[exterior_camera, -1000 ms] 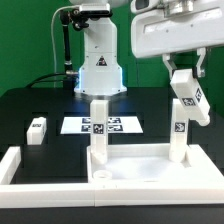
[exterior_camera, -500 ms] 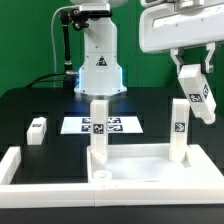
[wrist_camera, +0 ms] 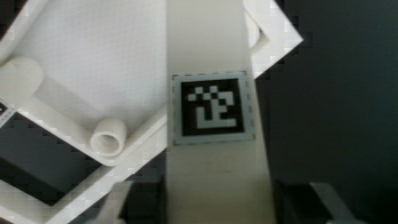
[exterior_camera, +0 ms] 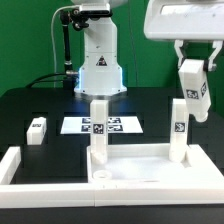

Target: Assemble desk

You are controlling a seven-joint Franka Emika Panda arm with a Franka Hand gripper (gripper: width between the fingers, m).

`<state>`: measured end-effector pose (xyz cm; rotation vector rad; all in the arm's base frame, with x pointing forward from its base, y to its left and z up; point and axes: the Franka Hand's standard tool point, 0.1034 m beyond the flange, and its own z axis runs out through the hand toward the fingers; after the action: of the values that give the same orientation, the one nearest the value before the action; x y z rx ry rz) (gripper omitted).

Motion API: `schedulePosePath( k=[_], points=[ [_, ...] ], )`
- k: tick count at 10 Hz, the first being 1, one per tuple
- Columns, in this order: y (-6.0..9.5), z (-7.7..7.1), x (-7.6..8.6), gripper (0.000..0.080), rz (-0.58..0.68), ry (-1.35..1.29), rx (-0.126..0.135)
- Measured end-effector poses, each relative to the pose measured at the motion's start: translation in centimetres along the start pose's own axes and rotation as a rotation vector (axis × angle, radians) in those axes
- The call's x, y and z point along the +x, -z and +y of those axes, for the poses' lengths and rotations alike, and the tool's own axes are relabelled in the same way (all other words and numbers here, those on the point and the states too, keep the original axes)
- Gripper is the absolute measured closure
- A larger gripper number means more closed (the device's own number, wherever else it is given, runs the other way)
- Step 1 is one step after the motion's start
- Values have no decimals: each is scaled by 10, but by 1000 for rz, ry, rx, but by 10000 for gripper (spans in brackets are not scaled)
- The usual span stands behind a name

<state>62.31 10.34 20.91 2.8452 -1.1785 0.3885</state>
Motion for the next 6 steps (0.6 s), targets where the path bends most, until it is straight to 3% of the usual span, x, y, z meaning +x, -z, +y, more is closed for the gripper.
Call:
schedulePosePath(
  k=[4,6],
  points=[
    [-4,-3,-2,512,17,11,2],
    [-5,-20,6,512,126,65,4]
  ],
)
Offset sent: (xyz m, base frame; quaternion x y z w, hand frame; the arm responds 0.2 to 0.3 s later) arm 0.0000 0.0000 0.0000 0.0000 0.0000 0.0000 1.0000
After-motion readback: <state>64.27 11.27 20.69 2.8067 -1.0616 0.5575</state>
